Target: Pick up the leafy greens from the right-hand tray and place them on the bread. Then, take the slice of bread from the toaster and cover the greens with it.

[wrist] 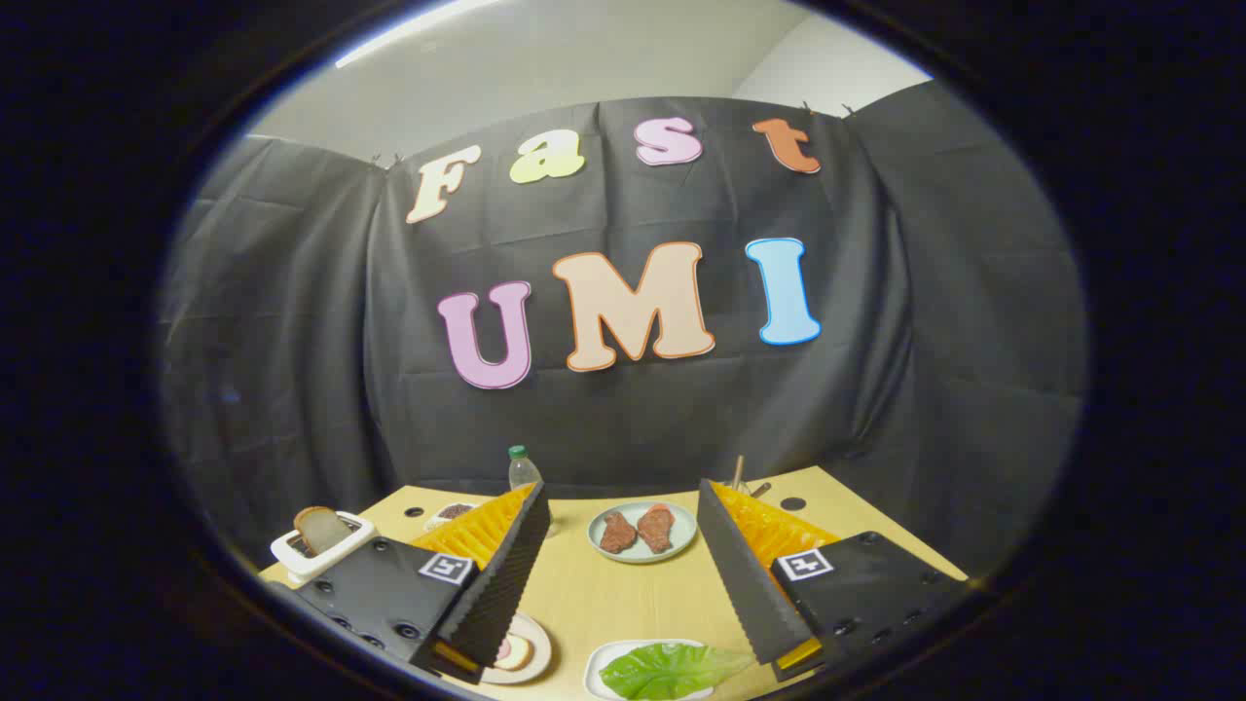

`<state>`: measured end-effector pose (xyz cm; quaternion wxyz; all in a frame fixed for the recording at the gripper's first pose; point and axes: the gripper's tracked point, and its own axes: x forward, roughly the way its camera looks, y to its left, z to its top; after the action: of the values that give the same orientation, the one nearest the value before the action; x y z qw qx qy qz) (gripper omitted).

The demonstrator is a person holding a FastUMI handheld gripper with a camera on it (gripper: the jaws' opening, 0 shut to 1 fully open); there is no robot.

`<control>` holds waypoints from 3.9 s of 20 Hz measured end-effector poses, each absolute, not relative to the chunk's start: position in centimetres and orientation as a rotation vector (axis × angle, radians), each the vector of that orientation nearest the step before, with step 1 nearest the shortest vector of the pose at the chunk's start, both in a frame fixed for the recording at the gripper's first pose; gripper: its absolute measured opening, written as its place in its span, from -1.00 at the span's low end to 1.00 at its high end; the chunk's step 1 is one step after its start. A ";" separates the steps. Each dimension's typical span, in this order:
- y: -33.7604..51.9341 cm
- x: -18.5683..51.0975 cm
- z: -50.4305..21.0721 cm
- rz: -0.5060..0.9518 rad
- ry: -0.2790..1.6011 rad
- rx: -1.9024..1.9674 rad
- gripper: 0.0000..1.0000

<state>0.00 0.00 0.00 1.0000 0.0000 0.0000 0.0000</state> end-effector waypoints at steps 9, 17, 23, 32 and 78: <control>1.1 -0.5 -0.4 0.029 0.010 -0.008 0.94; 0.0 -1.2 -0.3 0.003 0.009 -0.011 0.94; -5.5 -0.8 -4.6 -0.042 0.187 -0.030 0.94; -12.5 -2.2 -19.9 -0.024 0.748 0.106 0.93; 17.1 -2.3 -18.9 0.539 0.995 0.504 -0.81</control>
<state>-2.30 17.11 -18.92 0.8141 0.2364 0.4664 0.2526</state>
